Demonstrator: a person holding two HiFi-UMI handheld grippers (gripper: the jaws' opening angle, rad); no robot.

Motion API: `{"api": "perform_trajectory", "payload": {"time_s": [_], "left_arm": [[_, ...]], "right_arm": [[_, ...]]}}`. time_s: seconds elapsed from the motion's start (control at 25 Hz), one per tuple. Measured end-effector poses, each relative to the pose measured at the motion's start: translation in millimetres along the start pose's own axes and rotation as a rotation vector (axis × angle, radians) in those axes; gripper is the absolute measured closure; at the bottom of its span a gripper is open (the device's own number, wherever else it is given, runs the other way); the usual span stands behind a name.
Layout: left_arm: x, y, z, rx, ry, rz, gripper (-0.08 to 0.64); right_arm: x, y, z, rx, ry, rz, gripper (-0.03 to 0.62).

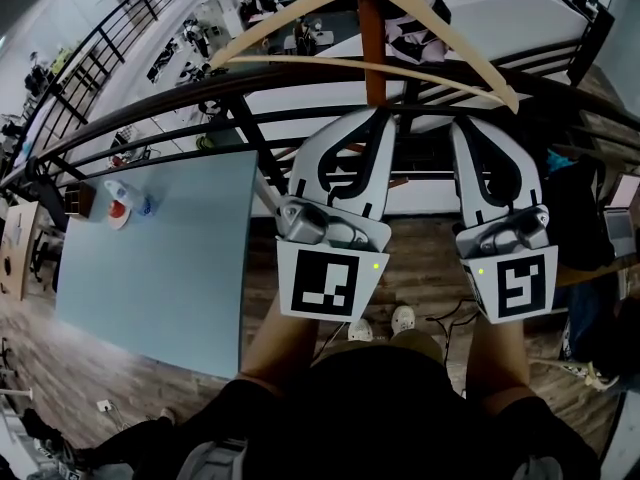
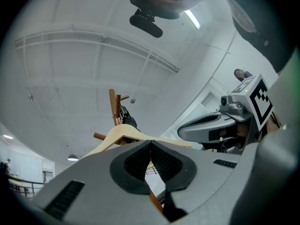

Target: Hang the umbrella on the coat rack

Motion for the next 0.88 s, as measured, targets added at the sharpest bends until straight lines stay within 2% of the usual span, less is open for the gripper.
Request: {"api": "perform_trajectory", "payload": {"time_s": [0.88], "left_arm": [[11.1,7.0,16.4,0.035,-0.022,-0.012,0.546]], "right_arm": [[3.4,-13.5,2.5,0.005,-0.047,-0.034,0.561]]}}
Point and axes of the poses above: the fingertips, and each gripper's own axes: y forward along the fingers, z to its right, x out of its underside, the point moved 5 cm from there along -y, backward along the fingers, and after that the axes turned 1 degree about z, right-handed, at the moved point
